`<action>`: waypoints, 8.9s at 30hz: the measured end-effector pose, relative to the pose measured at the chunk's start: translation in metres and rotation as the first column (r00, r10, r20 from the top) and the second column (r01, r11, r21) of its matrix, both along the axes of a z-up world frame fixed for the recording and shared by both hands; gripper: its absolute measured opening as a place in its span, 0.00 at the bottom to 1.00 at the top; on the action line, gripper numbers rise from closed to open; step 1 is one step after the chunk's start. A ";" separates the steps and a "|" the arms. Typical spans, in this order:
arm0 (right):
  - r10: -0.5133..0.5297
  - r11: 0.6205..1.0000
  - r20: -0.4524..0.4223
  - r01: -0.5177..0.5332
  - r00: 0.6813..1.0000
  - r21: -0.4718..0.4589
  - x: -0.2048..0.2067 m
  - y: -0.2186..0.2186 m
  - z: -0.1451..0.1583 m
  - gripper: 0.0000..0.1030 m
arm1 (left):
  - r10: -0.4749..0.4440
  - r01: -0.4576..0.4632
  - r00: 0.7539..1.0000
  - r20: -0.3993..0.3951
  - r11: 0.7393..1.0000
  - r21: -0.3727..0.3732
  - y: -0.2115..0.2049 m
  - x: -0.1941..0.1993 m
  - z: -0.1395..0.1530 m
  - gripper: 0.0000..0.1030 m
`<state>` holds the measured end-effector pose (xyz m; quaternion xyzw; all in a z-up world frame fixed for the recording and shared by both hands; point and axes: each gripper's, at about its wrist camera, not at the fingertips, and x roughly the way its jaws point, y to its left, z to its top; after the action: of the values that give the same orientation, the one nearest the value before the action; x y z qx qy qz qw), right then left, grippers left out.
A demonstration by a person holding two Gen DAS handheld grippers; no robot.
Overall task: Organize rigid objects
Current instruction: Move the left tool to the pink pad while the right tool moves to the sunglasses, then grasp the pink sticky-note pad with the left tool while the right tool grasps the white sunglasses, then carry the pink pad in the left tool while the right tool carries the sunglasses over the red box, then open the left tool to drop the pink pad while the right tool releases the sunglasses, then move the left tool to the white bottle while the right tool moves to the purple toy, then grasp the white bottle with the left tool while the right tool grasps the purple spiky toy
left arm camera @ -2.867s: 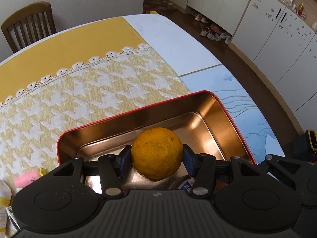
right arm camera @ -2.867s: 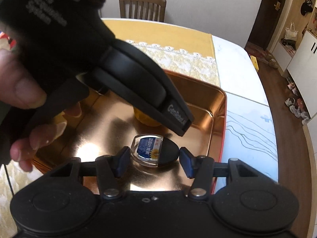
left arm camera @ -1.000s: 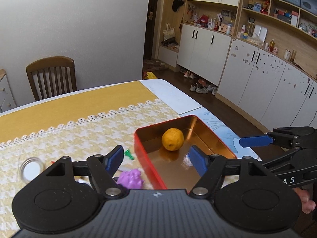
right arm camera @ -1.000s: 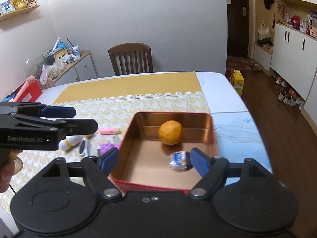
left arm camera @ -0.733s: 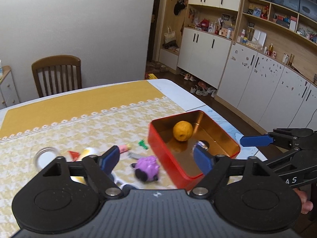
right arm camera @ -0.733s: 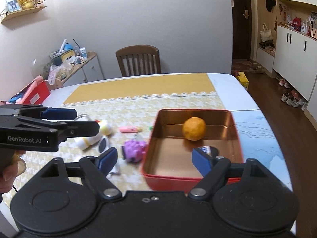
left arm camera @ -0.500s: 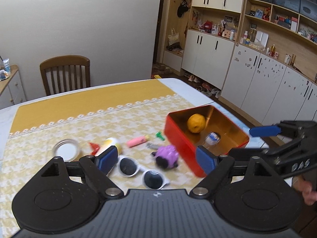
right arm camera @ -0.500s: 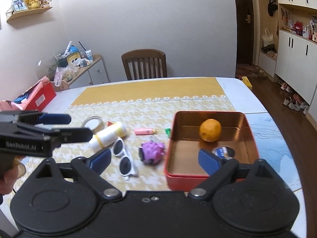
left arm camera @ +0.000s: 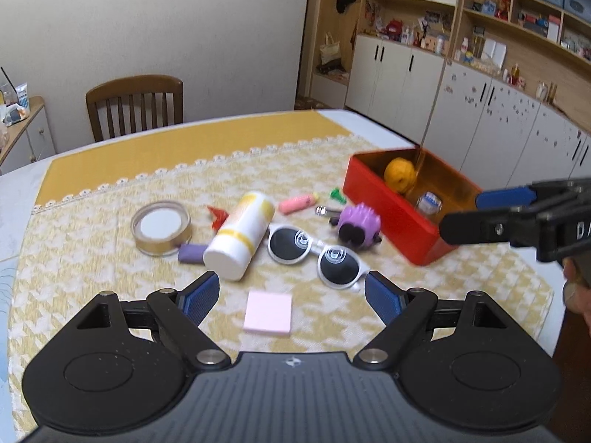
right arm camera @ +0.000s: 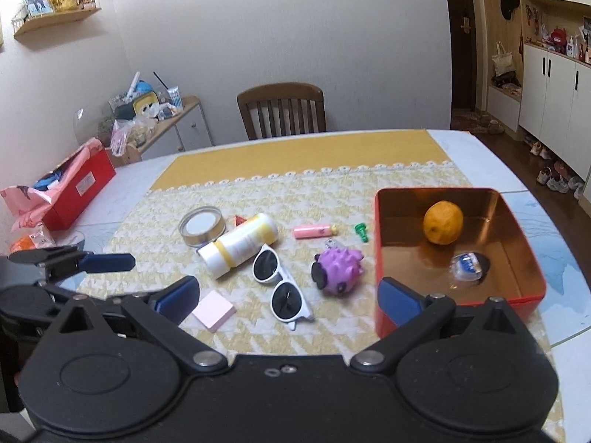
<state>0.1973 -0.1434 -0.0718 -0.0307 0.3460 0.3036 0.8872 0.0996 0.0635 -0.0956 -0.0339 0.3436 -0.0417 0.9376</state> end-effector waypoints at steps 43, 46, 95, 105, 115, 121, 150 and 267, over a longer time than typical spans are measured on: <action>-0.009 0.966 -0.085 -0.014 0.996 -0.260 0.061 0.092 -0.103 0.49 | 0.059 -0.047 0.992 -0.114 0.994 0.103 -0.006 0.044 -0.079 0.56; -0.010 0.963 -0.079 -0.012 0.997 -0.270 0.060 0.092 -0.103 0.45 | 0.056 -0.043 0.992 -0.112 0.993 0.112 -0.008 0.044 -0.078 0.44; -0.075 0.994 0.032 0.078 0.997 -0.076 0.045 -0.009 0.016 0.35 | -0.040 0.039 0.998 0.039 0.999 0.027 -0.079 0.065 0.040 0.39; -0.176 0.980 0.024 0.178 0.984 -0.094 0.075 -0.067 0.011 0.35 | -0.092 0.091 0.996 0.021 0.995 0.042 -0.126 0.097 0.037 0.39; -0.222 0.960 0.015 0.221 0.975 -0.170 0.115 -0.104 -0.011 0.35 | -0.119 0.124 0.991 -0.060 0.989 0.078 -0.165 0.144 0.011 0.39; -0.188 0.952 0.011 0.185 0.982 -0.243 0.139 -0.102 -0.030 0.35 | -0.127 0.138 0.985 -0.117 0.986 0.095 -0.184 0.174 -0.005 0.39; -0.184 0.936 -0.150 0.127 0.971 -0.327 0.195 -0.088 -0.064 0.35 | -0.072 0.112 0.953 -0.294 0.986 0.121 -0.204 0.239 -0.051 0.39; -0.122 0.913 0.115 0.157 0.986 -0.376 0.081 0.106 -0.108 0.79 | 0.026 -0.022 0.991 -0.134 0.999 0.029 0.038 0.133 -0.066 0.59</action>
<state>0.2783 -0.0374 -0.1801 -0.1927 0.3599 0.1642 0.8980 0.2325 0.1013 -0.1613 -0.0277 0.4061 -0.0234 0.9131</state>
